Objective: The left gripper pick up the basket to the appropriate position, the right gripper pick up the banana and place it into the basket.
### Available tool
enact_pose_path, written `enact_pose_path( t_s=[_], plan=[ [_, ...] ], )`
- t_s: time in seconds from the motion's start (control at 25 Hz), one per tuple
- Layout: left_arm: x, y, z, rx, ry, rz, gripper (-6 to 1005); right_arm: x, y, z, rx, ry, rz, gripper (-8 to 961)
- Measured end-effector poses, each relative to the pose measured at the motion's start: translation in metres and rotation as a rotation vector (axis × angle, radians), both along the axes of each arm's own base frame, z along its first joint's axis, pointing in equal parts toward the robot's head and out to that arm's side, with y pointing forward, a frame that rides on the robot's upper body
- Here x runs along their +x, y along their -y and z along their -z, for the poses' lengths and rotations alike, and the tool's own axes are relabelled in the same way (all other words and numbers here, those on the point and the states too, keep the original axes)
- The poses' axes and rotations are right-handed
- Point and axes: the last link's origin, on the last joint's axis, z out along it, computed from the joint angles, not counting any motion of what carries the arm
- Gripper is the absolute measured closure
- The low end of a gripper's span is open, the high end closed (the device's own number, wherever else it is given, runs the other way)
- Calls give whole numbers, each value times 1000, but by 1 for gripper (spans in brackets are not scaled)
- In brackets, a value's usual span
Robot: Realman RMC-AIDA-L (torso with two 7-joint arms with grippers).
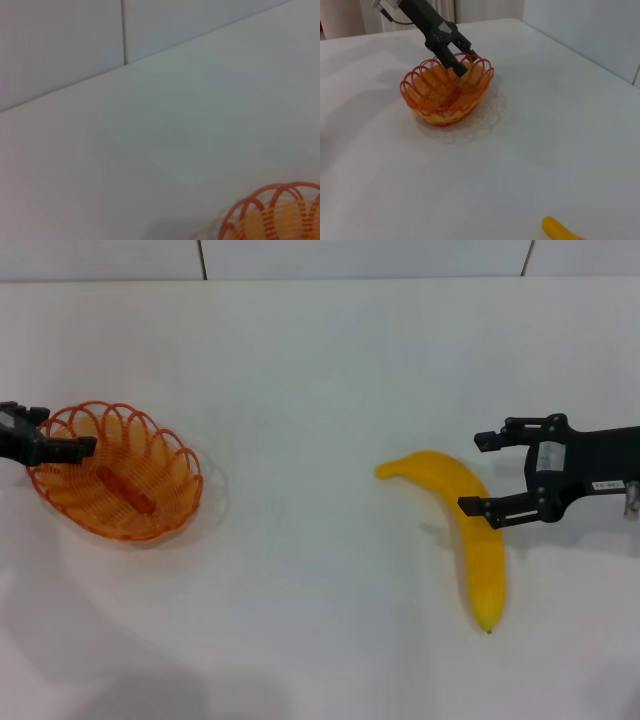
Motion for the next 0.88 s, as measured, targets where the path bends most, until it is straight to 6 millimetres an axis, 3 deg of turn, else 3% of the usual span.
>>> enact_pose_path(
  t_s=[0.48,0.88],
  plan=[
    [-1,0,11,11,-21,11,278,2,1,1,-2,-4,11,102],
    [-1,-1,10,19,-24,21,702,2,1,1,-3,-3,11,106]
  ],
)
